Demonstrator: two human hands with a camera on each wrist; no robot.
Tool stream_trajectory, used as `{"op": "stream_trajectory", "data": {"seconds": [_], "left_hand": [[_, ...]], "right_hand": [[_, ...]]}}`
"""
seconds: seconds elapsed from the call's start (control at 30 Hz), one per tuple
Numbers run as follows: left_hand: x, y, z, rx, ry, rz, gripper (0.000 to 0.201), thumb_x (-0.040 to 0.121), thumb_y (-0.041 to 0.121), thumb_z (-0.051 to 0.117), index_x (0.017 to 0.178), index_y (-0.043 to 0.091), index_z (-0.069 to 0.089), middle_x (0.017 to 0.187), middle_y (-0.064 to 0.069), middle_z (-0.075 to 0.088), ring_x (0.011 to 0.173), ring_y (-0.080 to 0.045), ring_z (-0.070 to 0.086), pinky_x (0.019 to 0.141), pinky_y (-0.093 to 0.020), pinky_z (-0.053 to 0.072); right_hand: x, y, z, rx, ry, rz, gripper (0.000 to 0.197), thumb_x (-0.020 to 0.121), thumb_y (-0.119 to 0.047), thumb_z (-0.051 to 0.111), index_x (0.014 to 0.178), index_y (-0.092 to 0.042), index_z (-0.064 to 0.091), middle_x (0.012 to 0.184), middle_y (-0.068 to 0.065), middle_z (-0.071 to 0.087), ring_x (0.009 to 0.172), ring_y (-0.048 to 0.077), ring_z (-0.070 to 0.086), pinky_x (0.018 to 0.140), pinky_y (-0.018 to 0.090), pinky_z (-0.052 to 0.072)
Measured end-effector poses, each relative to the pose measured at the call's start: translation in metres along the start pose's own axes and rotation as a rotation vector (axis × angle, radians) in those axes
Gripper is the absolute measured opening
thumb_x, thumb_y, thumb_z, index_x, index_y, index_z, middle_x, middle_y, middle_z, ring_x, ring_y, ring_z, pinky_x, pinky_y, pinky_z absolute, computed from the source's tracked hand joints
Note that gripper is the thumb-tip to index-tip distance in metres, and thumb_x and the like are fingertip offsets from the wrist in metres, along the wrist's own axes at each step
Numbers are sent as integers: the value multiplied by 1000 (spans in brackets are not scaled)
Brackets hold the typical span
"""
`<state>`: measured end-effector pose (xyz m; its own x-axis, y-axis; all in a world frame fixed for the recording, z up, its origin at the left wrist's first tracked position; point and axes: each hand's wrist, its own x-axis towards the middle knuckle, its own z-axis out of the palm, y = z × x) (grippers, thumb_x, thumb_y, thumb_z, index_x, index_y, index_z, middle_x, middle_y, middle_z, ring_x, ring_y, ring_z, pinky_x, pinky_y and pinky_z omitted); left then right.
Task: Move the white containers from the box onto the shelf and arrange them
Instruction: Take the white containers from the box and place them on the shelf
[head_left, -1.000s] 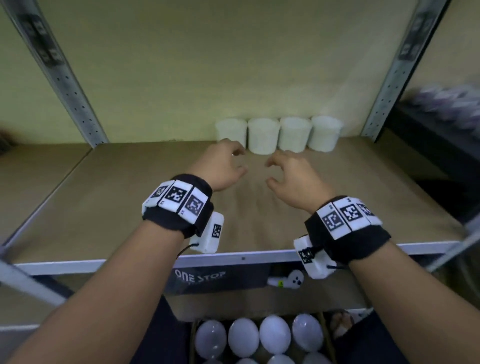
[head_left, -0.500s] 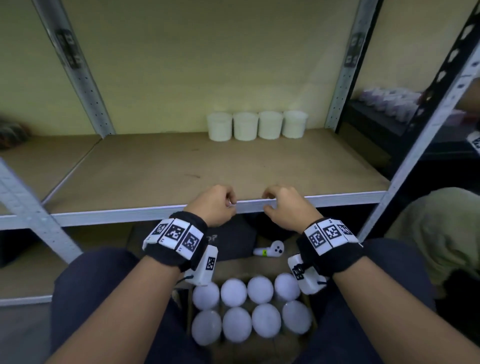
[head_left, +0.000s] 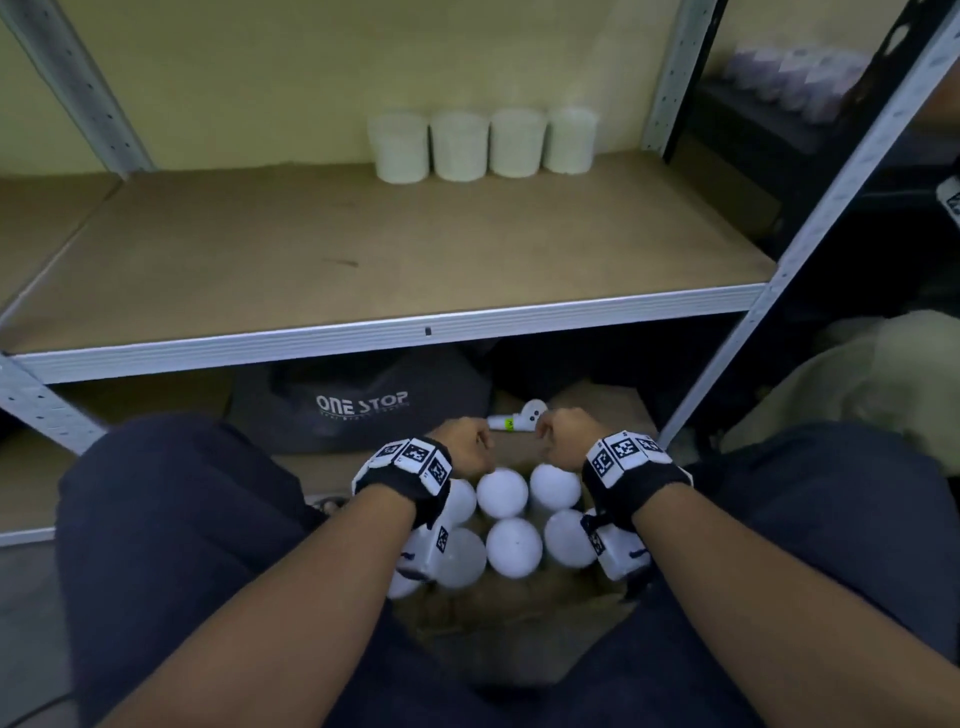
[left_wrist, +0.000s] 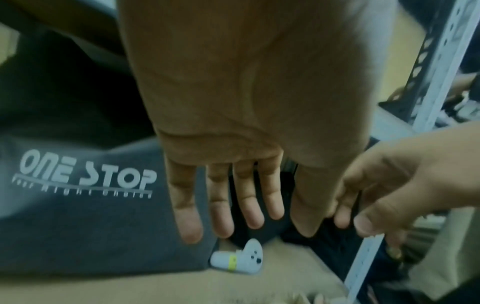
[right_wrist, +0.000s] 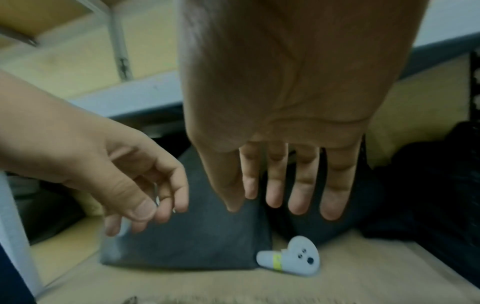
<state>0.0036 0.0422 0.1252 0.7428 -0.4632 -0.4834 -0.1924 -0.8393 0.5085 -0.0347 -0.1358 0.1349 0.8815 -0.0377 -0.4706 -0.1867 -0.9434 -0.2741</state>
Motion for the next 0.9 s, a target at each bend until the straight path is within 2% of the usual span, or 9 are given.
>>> {"op": "stream_trajectory", "data": {"seconds": [0.07,0.13,0.27,0.4,0.47,0.57,0.73,0.8,0.9], "left_hand": [[15,-4,21,16,-58,-14,29,79,22,70,106,15,61,108,-7,65,102,-23,62,86,-30,50],[29,-7,39,47,-91,-19,34,79,21,71,110,13,59,116,-10,62,100,-25,60,82,-29,47],[55,-9,72,80,-149,-40,47,77,23,73,119,12,54,125,-14,55,110,-31,57,89,-34,48],[76,-11,106,168,-237,-44,62,78,37,72,130,17,45,134,-11,42,120,-31,49,96,-37,44],[84,-15,124,158,-310,-90,68,77,41,72,133,21,41,135,-11,37,118,-35,49,96,-42,46],[92,-25,145,161,-352,-118,74,71,49,73,132,26,38,134,-9,34,118,-40,47,96,-49,45],[94,-47,173,361,-303,-67,89,65,58,67,138,32,21,142,-1,23,128,-43,38,105,-58,36],[94,-49,182,375,-258,-71,88,64,54,72,135,30,26,138,-4,26,120,-41,45,99,-54,42],[92,-44,191,389,-168,-77,84,54,54,76,125,28,39,124,-5,38,94,-37,58,80,-48,51]], "right_hand": [[7,11,17,-19,-29,32,34,86,-19,57,118,-9,61,120,14,62,108,30,60,92,36,51],[14,24,35,-36,-37,82,36,80,-30,55,114,-18,62,119,10,62,107,31,60,93,39,50],[25,51,65,-167,-22,179,36,75,-43,50,108,-35,61,129,6,56,121,39,43,107,49,31],[47,69,90,-22,-244,171,64,73,-41,66,132,-29,45,148,2,39,130,31,45,103,45,42],[58,78,106,-1,-295,160,70,69,-41,66,133,-28,40,147,5,37,126,30,48,97,46,48],[61,89,131,-80,-356,149,73,78,-39,60,142,-28,26,151,6,24,128,35,44,94,50,48],[59,96,170,-138,-174,112,49,87,-29,52,133,-25,35,137,7,29,126,37,40,95,47,46],[62,89,181,-200,-120,124,44,91,-31,49,134,-25,41,137,9,32,122,38,41,99,45,43],[64,78,186,-252,-51,186,31,91,-28,48,121,-24,54,130,11,43,107,37,50,89,41,44]]}}
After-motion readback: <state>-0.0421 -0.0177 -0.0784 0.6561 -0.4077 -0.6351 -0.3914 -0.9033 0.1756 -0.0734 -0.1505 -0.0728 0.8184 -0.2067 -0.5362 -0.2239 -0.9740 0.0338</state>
